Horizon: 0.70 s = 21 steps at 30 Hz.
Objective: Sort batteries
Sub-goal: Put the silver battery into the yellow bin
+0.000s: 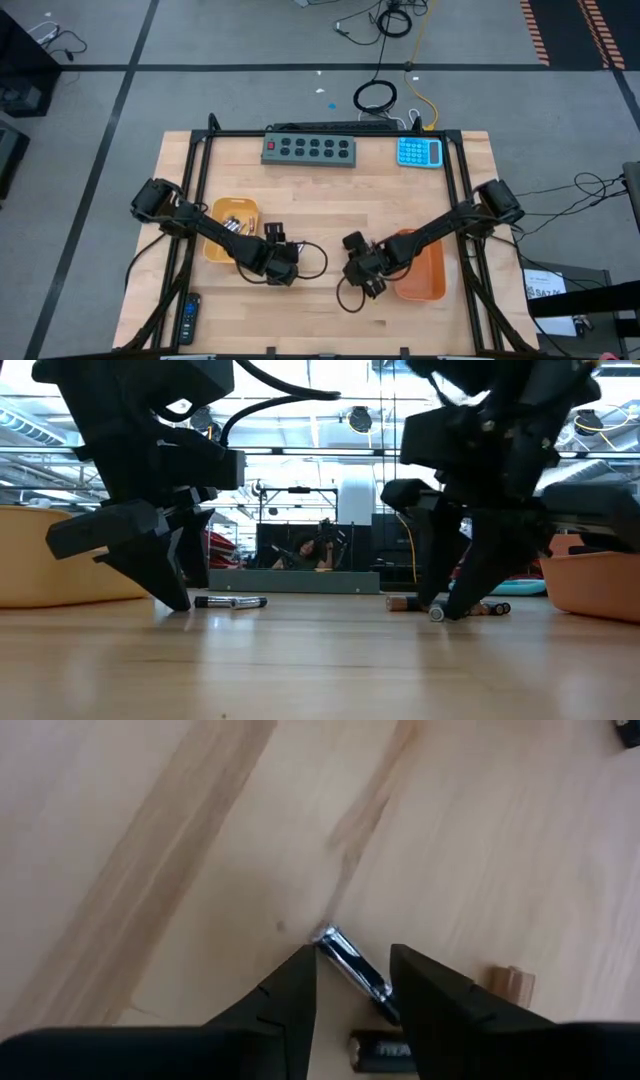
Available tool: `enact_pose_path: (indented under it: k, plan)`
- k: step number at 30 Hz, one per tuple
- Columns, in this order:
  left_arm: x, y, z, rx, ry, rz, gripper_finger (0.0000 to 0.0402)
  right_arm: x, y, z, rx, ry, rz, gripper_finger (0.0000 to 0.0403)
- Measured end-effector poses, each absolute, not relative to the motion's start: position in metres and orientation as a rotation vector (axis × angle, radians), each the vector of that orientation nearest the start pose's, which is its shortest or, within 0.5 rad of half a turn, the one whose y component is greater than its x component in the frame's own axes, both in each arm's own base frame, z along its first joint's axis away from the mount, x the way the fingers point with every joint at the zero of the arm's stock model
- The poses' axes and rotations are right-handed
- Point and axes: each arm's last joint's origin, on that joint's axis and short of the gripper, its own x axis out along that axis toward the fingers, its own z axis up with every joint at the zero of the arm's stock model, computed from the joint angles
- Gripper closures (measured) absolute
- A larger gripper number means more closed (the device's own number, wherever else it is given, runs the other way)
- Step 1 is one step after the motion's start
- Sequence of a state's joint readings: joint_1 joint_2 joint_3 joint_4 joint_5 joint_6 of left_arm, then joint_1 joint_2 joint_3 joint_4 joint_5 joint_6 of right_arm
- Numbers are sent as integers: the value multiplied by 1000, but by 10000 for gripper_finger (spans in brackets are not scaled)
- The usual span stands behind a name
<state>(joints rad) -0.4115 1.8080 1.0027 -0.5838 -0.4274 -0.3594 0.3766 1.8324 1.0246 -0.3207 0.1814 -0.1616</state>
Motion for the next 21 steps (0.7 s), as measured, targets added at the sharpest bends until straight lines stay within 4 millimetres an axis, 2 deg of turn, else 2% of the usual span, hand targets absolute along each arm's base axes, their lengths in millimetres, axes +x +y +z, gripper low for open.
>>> enact_pose_path:
  k: [10,18,21]
  plan:
    - [290,-116,133,286,1231,211,141,327,102,134,-366,1099,330,306]
    - [288,-120,134,336,1218,201,141,332,96,119,-287,1146,350,370]
    - [289,-120,134,350,1216,190,141,334,97,119,-266,1126,327,392]
